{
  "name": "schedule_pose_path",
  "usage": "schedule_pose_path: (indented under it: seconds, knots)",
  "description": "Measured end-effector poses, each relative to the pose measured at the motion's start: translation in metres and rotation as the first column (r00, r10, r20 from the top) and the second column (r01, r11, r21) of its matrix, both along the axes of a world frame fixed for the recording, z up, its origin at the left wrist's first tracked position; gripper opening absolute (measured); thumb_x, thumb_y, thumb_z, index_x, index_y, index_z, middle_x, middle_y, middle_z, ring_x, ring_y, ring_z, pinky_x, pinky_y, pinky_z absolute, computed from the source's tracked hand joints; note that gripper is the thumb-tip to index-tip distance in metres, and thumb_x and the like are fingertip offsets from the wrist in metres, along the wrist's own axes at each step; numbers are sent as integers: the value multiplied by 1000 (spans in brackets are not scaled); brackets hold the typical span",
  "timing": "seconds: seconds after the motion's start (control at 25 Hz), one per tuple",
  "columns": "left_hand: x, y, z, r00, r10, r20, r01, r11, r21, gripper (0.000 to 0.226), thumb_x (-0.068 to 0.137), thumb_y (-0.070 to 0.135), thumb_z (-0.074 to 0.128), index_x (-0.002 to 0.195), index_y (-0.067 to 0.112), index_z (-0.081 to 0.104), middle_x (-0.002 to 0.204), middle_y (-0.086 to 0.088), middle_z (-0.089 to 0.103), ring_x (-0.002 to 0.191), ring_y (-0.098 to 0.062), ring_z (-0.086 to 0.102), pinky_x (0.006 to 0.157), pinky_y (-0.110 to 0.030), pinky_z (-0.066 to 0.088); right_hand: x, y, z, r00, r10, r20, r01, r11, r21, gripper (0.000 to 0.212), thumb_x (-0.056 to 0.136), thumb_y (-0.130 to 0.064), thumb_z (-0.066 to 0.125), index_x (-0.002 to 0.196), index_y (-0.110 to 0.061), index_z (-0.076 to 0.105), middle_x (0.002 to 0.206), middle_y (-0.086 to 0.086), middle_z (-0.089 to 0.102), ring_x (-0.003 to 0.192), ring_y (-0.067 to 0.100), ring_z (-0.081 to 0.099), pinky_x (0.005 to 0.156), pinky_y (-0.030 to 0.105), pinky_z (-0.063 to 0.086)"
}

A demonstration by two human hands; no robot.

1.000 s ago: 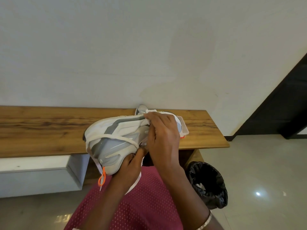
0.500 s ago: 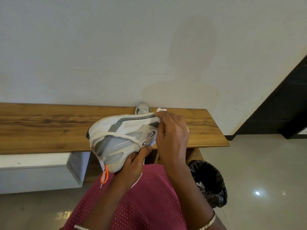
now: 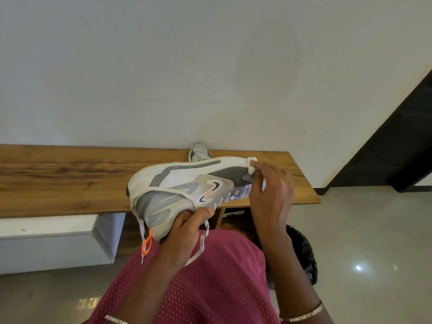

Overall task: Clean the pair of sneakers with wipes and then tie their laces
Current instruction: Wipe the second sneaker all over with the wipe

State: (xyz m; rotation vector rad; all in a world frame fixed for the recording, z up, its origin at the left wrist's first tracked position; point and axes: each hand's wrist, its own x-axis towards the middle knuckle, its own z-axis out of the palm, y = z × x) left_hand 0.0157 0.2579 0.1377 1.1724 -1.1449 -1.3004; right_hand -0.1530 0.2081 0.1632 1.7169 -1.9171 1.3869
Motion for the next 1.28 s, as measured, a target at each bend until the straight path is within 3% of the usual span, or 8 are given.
schedule_pose_path:
  seconds: [0.16,0.32,0.48,0.6,0.76,0.92,1.16,1.28]
  knots:
    - [-4,0,-4,994,-111,-19,112,991,77,27,93,28,60,84,3,66,86,-11,66,82,-11,65,73,-17,55,33,11,1,992,122,35,-121,992,-20,26,87,2,68,109,-11,74,106,3,73,101,22,61,81,23,48]
    - [-5,4,-5,977,-88,-194,118,982,147,18,100,16,54,88,3,58,80,-5,61,62,-2,64,57,-9,49,60,25,-4,955,278,-99,-286,956,-71,24,90,-4,60,108,-8,75,107,5,73,100,20,63,85,26,51]
    - [-6,-5,-6,977,-83,-194,101,991,82,48,72,42,67,84,-4,64,82,-14,62,84,-24,61,84,-45,49,23,10,-7,992,120,-33,-122,989,-80,24,88,1,61,106,-6,75,103,7,74,97,25,65,80,32,54]
    - [-11,-6,-7,963,-72,-259,107,986,124,43,64,43,70,85,6,72,89,-12,62,91,-25,58,85,-43,42,6,7,-7,999,35,-8,-35,998,-50,28,83,9,69,105,-7,75,103,7,74,96,26,64,76,28,50]
    - [-12,-7,-10,951,-99,-293,123,990,65,55,72,44,70,92,-7,64,91,-14,61,84,-30,51,80,-46,39,25,16,-8,992,124,11,-124,991,-43,26,87,3,69,108,-10,74,106,4,73,99,20,61,79,24,47]
    - [-9,-13,-6,902,-42,-430,49,999,5,22,91,27,66,109,22,77,117,-6,74,112,-19,67,94,-36,52,45,36,-24,957,273,-92,-277,960,-33,24,84,1,72,107,-8,74,105,5,72,99,16,60,84,20,47]
    - [-3,-22,-16,870,6,-492,9,1000,28,51,79,16,63,129,9,63,128,-10,69,123,-23,62,87,-30,56,-4,9,-17,997,75,11,-75,997,-30,19,85,2,70,100,-10,74,100,4,70,92,21,62,69,24,49]
    - [-4,-22,-18,865,18,-502,13,998,57,42,77,12,59,117,7,68,122,-11,71,117,-21,65,89,-30,53,7,12,-17,994,101,27,-101,995,-18,29,86,0,69,112,-11,71,103,6,70,92,20,61,69,28,50]
